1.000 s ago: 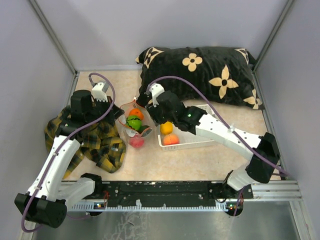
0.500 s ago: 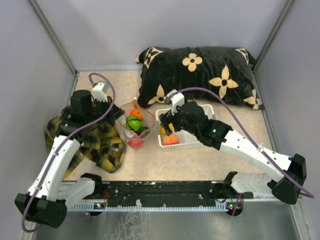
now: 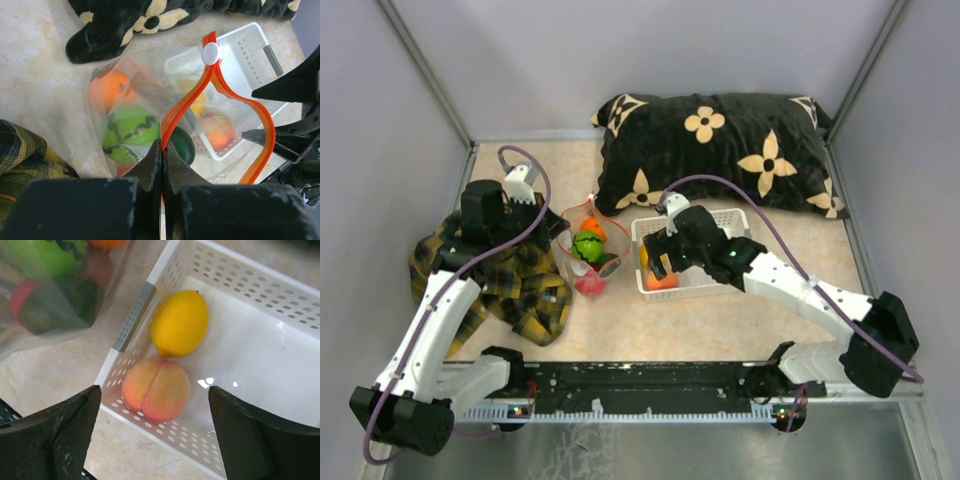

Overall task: Place the food in the zip-top bag and seal the zipper
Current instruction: Pick up the fake fruit from the bin.

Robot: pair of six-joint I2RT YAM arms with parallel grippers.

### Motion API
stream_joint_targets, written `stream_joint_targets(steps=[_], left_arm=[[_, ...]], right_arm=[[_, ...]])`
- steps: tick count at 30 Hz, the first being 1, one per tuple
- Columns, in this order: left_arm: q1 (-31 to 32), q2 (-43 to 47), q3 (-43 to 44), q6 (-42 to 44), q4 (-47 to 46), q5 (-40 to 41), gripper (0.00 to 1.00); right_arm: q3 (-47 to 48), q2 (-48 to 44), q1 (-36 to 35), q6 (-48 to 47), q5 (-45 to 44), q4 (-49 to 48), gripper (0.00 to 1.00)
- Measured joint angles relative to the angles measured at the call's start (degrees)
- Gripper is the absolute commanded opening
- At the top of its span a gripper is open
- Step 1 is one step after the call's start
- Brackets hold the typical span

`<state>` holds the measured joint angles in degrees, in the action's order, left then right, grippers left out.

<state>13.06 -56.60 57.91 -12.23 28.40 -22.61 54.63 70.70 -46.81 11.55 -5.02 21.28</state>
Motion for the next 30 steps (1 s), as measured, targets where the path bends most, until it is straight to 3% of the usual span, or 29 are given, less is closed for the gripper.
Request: stream_joint_targets(steps=[14,30], left_arm=[[0.0,0.0,0.0,0.0,0.0,0.0,0.00],[-0.1,0.0,0.0,0.0,0.0,0.0,0.00]], right_arm=[[-0.4,12.0,2.0,5.7,4.8,0.8,0.88],[-0.4,22.2,2.5,7.7,3.1,1.1,0.82]])
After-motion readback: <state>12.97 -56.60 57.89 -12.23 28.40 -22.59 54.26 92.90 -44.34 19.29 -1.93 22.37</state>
